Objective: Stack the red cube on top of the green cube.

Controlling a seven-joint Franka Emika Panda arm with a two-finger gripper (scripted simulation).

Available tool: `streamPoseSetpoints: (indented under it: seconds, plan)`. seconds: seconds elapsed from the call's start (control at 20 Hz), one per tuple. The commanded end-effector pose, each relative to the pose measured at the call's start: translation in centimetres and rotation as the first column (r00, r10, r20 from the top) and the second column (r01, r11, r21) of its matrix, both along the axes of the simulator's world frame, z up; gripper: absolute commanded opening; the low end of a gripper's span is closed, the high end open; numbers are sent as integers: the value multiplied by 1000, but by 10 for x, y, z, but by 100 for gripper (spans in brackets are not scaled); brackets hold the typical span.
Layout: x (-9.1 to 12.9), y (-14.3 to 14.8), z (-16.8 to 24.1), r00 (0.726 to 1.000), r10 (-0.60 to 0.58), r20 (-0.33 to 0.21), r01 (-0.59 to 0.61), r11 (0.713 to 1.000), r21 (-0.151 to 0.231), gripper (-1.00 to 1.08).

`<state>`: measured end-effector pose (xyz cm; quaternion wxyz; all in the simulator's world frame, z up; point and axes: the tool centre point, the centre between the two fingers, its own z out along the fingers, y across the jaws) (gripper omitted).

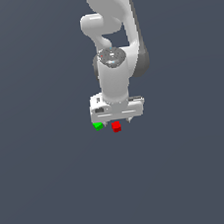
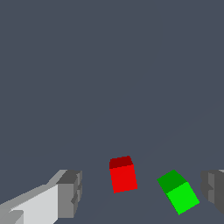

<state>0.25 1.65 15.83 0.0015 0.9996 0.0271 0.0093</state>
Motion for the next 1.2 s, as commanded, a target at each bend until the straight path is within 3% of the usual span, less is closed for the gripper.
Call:
streamPoseSetpoints:
  seconds: [0.0,0.35,1.15]
  plan:
    - [0,0,0,1000,0,0,0,1000,0,100]
    - [-8,0,-11,1000,23,-2,-23,1000,0,100]
    - [-59,-2,-84,985,170,-18,-170,985,3,100]
